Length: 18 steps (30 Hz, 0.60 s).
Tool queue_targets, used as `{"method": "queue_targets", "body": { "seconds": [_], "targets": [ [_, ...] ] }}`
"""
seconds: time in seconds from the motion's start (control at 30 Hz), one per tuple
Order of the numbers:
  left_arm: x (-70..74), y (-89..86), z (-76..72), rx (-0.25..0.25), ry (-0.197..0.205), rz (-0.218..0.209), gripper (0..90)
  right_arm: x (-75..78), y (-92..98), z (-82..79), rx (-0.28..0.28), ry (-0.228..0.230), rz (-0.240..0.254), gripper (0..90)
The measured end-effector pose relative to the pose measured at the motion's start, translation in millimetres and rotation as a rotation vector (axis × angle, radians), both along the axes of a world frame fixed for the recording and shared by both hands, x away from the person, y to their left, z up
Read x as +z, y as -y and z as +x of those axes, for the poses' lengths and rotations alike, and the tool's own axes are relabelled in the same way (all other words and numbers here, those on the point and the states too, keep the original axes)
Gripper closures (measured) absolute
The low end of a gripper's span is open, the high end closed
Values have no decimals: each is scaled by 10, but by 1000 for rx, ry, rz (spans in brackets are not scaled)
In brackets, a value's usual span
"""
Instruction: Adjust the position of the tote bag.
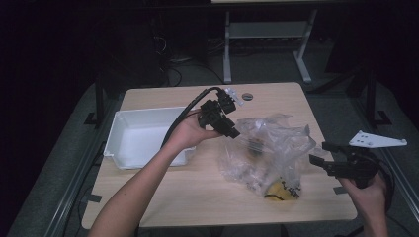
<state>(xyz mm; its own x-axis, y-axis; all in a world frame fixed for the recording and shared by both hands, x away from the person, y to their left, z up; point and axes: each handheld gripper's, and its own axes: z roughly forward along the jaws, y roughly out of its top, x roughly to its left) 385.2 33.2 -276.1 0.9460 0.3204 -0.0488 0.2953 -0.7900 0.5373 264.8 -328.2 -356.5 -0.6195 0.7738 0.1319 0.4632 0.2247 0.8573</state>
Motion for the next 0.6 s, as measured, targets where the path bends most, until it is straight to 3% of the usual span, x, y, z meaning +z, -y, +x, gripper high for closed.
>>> {"method": "queue_targets", "body": {
  "seconds": [0.33, 0.6],
  "targets": [
    [249, 294, -129, -64, 24, -34, 548, -13, 19, 3, -1, -1, 3, 273],
    [404, 577, -183, -121, 51, -31, 509, -17, 36, 3, -3, -5, 8, 273]
  ]
}}
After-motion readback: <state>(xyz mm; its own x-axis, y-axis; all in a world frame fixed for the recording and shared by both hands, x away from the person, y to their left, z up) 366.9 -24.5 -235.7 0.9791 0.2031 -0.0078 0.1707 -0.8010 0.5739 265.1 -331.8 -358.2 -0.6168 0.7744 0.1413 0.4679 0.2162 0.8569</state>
